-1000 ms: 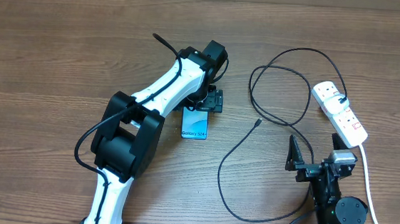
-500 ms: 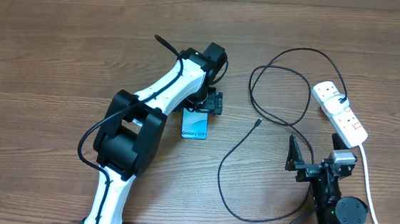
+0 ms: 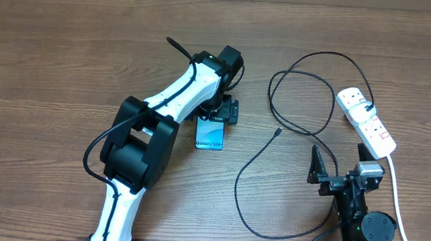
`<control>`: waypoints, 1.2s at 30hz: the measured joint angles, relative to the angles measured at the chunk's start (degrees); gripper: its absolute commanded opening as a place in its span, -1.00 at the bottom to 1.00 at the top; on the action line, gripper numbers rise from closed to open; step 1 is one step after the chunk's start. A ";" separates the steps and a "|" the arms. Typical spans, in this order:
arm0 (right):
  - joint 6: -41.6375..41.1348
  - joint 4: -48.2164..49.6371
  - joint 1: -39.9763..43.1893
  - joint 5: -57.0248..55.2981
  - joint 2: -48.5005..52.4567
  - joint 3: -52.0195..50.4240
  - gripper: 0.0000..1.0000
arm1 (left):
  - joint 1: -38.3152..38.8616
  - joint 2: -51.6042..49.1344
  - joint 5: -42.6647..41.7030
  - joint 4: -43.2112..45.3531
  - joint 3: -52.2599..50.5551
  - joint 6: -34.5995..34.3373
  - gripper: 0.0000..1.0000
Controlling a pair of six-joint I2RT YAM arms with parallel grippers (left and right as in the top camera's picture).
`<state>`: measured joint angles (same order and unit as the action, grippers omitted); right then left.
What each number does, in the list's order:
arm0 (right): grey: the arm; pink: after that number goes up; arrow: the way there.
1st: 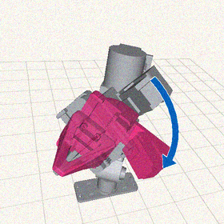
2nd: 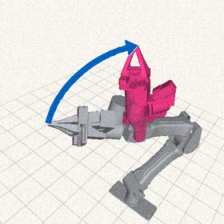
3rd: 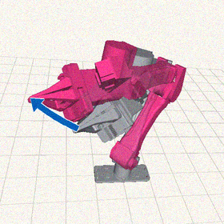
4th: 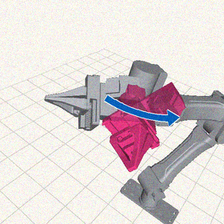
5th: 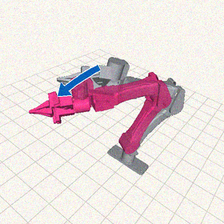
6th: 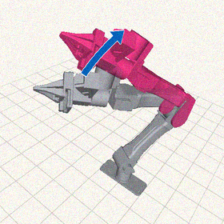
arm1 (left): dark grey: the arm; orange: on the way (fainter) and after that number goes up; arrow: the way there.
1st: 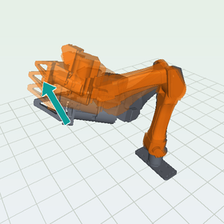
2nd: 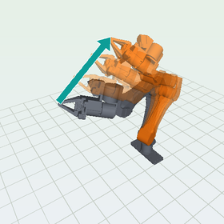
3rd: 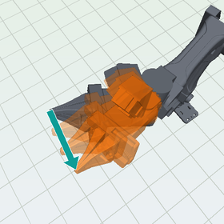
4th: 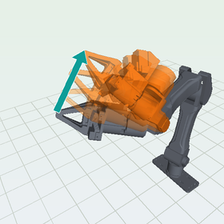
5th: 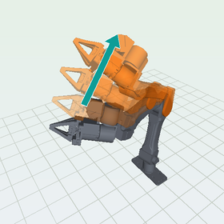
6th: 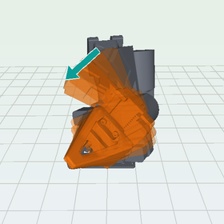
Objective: Plug charger to phone and switch on socket
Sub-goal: 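Lower the left gripper onto the phone and close on it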
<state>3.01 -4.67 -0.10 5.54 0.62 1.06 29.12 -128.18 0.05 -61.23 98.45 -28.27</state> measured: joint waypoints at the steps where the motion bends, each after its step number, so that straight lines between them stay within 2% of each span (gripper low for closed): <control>1: 0.02 0.02 0.00 0.00 0.00 0.00 1.00 | 0.00 0.00 0.00 0.00 0.00 0.00 1.00; 22: 0.02 0.00 0.00 -0.02 0.00 0.00 1.00 | -0.15 0.00 0.13 -1.22 -0.02 0.00 0.99; 36: 0.02 0.02 0.00 0.00 0.00 0.00 1.00 | -2.12 1.92 -3.28 3.98 -4.52 0.22 0.99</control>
<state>3.03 -4.64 -0.10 5.54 0.62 1.06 27.00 -126.26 -3.22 -57.25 93.93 -28.05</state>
